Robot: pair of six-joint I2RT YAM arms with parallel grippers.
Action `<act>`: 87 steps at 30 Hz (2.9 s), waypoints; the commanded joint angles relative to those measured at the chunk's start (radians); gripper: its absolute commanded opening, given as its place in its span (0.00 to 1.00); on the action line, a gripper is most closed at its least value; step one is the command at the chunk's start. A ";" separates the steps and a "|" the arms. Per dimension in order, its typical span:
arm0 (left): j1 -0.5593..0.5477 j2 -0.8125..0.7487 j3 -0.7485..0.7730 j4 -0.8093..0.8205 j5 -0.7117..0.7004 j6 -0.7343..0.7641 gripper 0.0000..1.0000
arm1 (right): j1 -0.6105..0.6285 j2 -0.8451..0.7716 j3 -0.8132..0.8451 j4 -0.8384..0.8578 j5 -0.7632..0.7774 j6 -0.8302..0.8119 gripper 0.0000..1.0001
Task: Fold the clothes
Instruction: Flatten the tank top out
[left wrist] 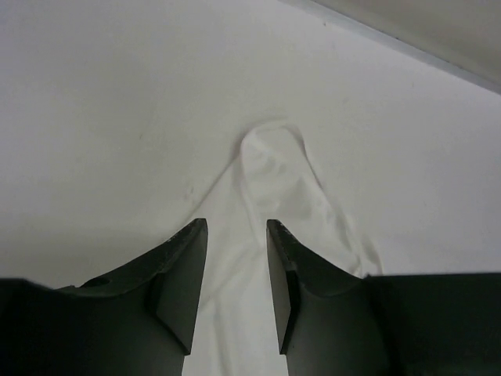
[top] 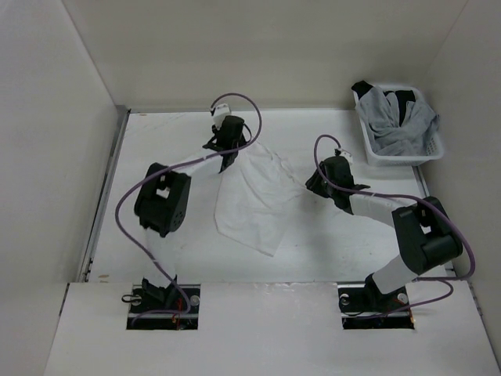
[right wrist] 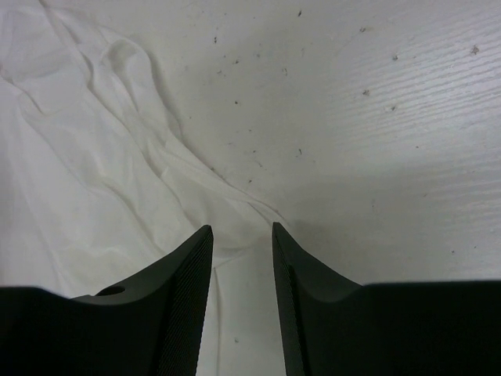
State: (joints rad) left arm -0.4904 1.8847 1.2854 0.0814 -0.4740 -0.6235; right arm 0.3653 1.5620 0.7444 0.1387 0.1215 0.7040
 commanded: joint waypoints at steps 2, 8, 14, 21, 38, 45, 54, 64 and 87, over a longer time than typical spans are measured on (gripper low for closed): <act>0.078 0.244 0.296 -0.017 0.150 0.154 0.32 | -0.001 0.004 0.006 0.082 -0.028 0.003 0.39; 0.095 0.424 0.500 -0.074 0.229 0.300 0.29 | 0.008 0.016 -0.013 0.124 -0.052 0.018 0.40; 0.092 0.482 0.552 -0.057 0.288 0.395 0.32 | 0.008 0.030 -0.008 0.133 -0.075 0.022 0.40; 0.102 0.490 0.548 -0.017 0.299 0.390 0.34 | 0.008 0.030 -0.011 0.136 -0.077 0.022 0.41; 0.085 0.494 0.549 0.095 0.399 0.449 0.42 | 0.019 0.046 -0.008 0.157 -0.092 0.023 0.42; 0.097 0.550 0.618 0.009 0.437 0.519 0.39 | 0.019 0.040 -0.008 0.159 -0.092 0.023 0.42; 0.092 0.628 0.735 -0.094 0.529 0.614 0.33 | 0.021 0.020 -0.020 0.159 -0.095 0.023 0.43; 0.080 0.535 0.631 -0.037 0.543 0.542 0.02 | -0.024 -0.003 -0.048 0.108 -0.068 0.046 0.42; 0.089 0.126 0.192 0.256 0.598 0.278 0.01 | -0.007 0.059 0.018 -0.007 0.049 0.109 0.49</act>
State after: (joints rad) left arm -0.4000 2.1078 1.5047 0.2543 0.0994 -0.3042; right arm 0.3485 1.6096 0.7170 0.1547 0.1444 0.8059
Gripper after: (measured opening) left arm 0.021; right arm 0.495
